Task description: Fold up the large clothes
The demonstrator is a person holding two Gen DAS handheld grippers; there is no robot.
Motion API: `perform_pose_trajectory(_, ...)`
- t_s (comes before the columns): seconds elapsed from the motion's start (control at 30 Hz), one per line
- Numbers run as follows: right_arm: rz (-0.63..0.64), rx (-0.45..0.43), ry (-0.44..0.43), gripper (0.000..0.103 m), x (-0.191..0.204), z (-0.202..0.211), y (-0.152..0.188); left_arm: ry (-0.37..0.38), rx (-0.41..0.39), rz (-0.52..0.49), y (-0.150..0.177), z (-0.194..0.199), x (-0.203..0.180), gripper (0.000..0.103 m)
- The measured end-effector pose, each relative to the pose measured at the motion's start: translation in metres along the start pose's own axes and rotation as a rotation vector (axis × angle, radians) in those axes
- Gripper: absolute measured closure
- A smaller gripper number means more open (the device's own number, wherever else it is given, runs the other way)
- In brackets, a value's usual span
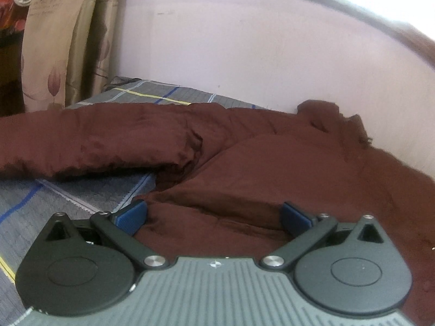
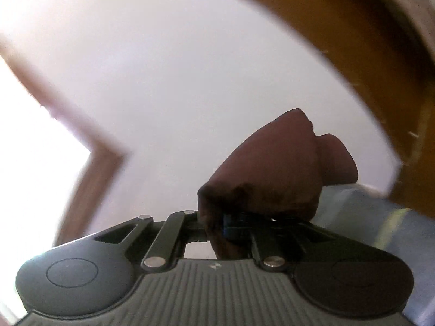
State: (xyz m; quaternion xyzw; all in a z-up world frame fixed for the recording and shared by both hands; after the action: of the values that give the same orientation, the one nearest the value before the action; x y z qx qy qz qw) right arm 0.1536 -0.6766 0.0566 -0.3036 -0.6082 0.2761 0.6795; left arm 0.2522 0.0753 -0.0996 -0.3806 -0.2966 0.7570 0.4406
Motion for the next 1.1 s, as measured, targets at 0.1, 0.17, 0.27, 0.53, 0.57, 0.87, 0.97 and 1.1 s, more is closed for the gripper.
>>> perform_pose_trajectory(0.1, 0.129, 0.052, -0.101, 0.095, 0.088, -0.003, 0.022, 0.032, 0.005, 0.050, -0.001, 0.003, 0.005, 0.000)
perform_pose_trajectory(0.17, 0.208, 0.099, -0.149, 0.095, 0.138, -0.007, 0.050, 0.058, 0.020, 0.087, -0.002, 0.006, 0.009, 0.000)
perform_pose_trajectory(0.27, 0.315, 0.194, -0.222, 0.095, 0.207, -0.016, 0.117, 0.098, 0.036, 0.133, -0.005, 0.014, 0.016, 0.000)
perform_pose_trajectory(0.53, 0.774, 0.434, -0.265, 0.095, 0.314, -0.023, 0.320, 0.122, 0.065, 0.201, -0.011, 0.032, 0.051, 0.000)
perform_pose_trajectory(0.57, 0.895, 0.472, -0.247, 0.095, 0.320, -0.023, 0.351, 0.116, 0.065, 0.211, -0.012, 0.033, 0.058, 0.000)
perform_pose_trajectory(0.87, 1.753, 0.432, -0.103, 0.088, 0.323, -0.006, 0.450, 0.103, 0.048, 0.229, -0.021, 0.049, 0.103, 0.000)
perform_pose_trajectory(0.97, 1.730, 0.410, -0.154, 0.078, 0.328, 0.001, 0.441, 0.102, 0.033, 0.243, -0.026, 0.055, 0.118, 0.000)
perform_pose_trajectory(1.1, 1.679, 0.402, -0.271, 0.058, 0.331, 0.037, 0.443, 0.101, 0.027, 0.323, -0.038, 0.059, 0.149, 0.000)
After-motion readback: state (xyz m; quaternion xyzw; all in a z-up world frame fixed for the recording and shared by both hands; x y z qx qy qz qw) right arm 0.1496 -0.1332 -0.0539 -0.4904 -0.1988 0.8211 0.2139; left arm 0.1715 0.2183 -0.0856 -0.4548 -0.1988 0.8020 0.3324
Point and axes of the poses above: each gripper's, at about its wrist camera, not at the fingertips, and z roughly against the way its jaws point, x to its left, y to its underside, the point moved 9 cm from there along -z, roughly the way its jaws point, and after that the axes turned 13 degrees about z, right-handed, at the moved point
